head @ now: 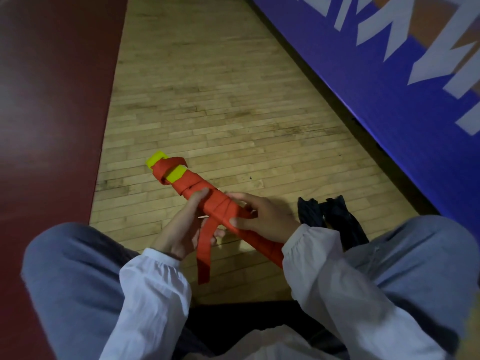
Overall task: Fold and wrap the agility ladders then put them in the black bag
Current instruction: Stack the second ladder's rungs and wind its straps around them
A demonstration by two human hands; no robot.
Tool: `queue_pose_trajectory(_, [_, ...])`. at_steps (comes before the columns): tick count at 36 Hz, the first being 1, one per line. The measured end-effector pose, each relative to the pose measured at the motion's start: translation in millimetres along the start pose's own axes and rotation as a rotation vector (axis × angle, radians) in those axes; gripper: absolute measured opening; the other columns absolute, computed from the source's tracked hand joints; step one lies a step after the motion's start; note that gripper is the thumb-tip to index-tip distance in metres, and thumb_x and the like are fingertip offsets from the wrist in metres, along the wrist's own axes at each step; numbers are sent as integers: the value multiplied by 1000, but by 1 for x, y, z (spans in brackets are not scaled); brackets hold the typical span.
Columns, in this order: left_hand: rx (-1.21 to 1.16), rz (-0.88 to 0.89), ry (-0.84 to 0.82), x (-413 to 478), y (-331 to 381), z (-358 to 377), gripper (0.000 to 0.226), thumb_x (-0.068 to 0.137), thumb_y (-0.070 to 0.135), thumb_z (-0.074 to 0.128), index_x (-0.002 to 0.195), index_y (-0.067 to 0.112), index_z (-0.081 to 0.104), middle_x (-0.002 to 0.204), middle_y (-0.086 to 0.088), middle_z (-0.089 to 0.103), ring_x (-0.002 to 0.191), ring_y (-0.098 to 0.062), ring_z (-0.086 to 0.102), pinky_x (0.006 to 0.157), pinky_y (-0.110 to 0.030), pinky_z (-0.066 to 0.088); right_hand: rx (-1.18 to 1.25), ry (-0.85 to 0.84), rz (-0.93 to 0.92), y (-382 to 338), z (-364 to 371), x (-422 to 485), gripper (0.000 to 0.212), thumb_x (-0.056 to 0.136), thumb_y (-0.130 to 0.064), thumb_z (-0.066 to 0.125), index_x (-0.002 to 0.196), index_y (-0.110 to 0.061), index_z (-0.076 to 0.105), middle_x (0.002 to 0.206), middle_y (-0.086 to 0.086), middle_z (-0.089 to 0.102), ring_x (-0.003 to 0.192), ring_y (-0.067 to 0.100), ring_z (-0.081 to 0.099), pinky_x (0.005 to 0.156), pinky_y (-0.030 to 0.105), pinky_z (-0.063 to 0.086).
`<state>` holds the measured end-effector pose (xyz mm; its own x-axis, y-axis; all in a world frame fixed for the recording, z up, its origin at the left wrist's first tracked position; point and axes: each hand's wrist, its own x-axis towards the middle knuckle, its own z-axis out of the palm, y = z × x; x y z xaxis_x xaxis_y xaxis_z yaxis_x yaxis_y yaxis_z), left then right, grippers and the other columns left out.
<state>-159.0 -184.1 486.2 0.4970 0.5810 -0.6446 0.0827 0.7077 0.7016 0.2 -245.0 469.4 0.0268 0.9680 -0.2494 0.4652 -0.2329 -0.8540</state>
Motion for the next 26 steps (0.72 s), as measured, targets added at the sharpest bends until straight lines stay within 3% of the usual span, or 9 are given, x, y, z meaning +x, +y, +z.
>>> queue_pose_trajectory(5, [48, -1, 31, 1, 0, -1, 46, 93, 51, 43, 98, 8, 58, 61, -11, 67, 42, -18, 61, 36, -19, 46, -126, 61, -78, -11, -4, -7, 54, 87, -26, 68, 136, -36, 49, 114, -1, 61, 98, 12, 57, 85, 28, 46])
queue_pose_trajectory(13, [82, 39, 36, 0, 1, -4, 49, 89, 54, 49, 104, 8, 58, 75, -15, 71, 45, -17, 60, 37, -19, 45, -428, 202, -233, -18, -7, -12, 59, 86, -32, 68, 139, -38, 45, 112, -3, 55, 97, 17, 57, 80, 32, 48])
queue_pose_trajectory(16, [73, 76, 74, 1, -1, 1, 53, 87, 55, 53, 105, 5, 60, 69, -12, 69, 46, -16, 60, 38, -20, 44, -545, 267, -315, -15, -1, -14, 62, 83, -29, 71, 140, -33, 47, 107, 0, 55, 92, 19, 58, 74, 33, 48])
queue_pose_trajectory(20, [27, 117, 138, 4, -6, 7, 43, 89, 44, 57, 104, 4, 59, 60, -7, 65, 44, -15, 59, 38, -19, 43, -644, 379, -403, -3, 6, -13, 66, 68, -25, 84, 129, -27, 59, 89, 0, 58, 73, 20, 60, 58, 23, 34])
queue_pose_trajectory(23, [16, 136, 152, 3, -9, 10, 34, 91, 36, 58, 99, 4, 60, 57, -6, 65, 43, -15, 58, 38, -18, 42, -625, 333, -382, 0, 4, -13, 61, 75, -27, 78, 132, -28, 56, 96, 0, 57, 82, 18, 57, 65, 24, 34])
queue_pose_trajectory(26, [24, 145, 152, 2, -11, 10, 30, 92, 33, 57, 91, 3, 60, 55, -7, 64, 42, -14, 57, 38, -17, 41, -452, 192, -270, -3, -2, -13, 56, 83, -36, 71, 136, -31, 51, 105, -3, 55, 90, 10, 52, 74, 26, 40])
